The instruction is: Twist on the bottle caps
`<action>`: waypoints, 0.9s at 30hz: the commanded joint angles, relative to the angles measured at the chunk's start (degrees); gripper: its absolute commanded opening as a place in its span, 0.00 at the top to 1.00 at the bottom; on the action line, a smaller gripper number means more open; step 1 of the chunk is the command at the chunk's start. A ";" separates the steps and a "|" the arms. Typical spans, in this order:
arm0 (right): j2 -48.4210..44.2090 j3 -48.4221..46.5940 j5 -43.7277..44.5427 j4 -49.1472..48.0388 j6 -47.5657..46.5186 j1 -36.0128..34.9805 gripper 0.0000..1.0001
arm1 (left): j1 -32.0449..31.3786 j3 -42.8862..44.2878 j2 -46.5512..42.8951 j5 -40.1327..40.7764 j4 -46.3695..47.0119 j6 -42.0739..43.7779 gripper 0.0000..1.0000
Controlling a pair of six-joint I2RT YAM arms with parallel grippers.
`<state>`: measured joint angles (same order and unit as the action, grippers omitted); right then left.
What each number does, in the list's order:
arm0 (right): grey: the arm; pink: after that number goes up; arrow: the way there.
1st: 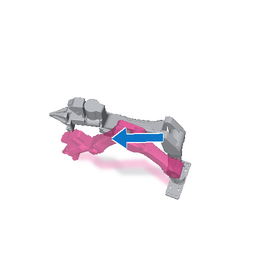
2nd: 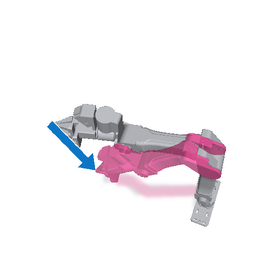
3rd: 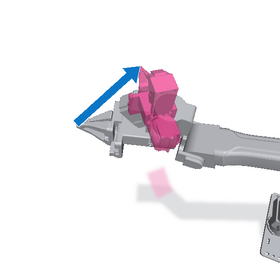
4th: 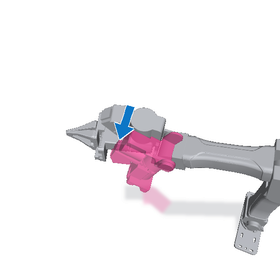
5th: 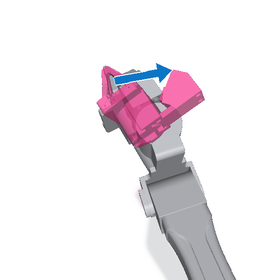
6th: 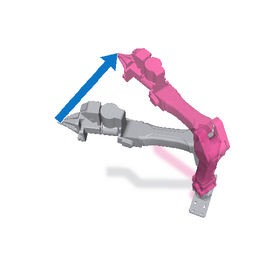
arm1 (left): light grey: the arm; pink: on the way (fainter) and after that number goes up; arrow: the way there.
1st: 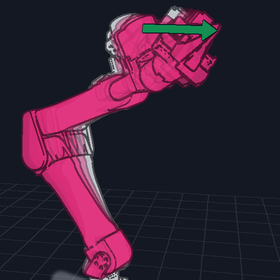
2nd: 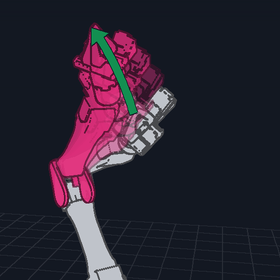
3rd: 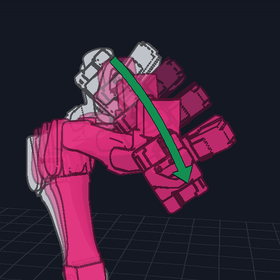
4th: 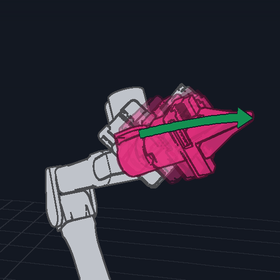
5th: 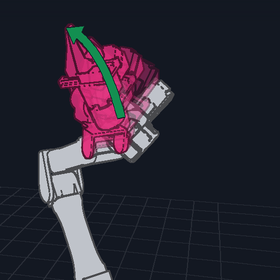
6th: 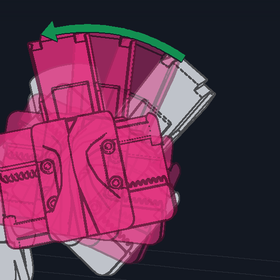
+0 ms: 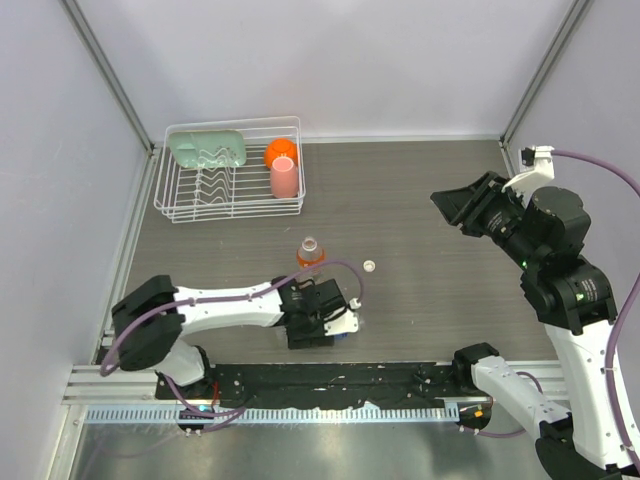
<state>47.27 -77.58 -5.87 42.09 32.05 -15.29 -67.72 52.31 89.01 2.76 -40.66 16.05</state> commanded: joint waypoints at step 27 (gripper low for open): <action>8.54 -9.00 -22.87 -12.81 -10.16 -2.28 0.98 | 5.67 -4.50 -49.13 -9.45 37.14 -20.17 0.87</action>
<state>55.77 -85.91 -23.90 36.51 24.62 -16.10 -61.91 47.48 36.05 -5.32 -19.00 8.91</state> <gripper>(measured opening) 0.376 0.612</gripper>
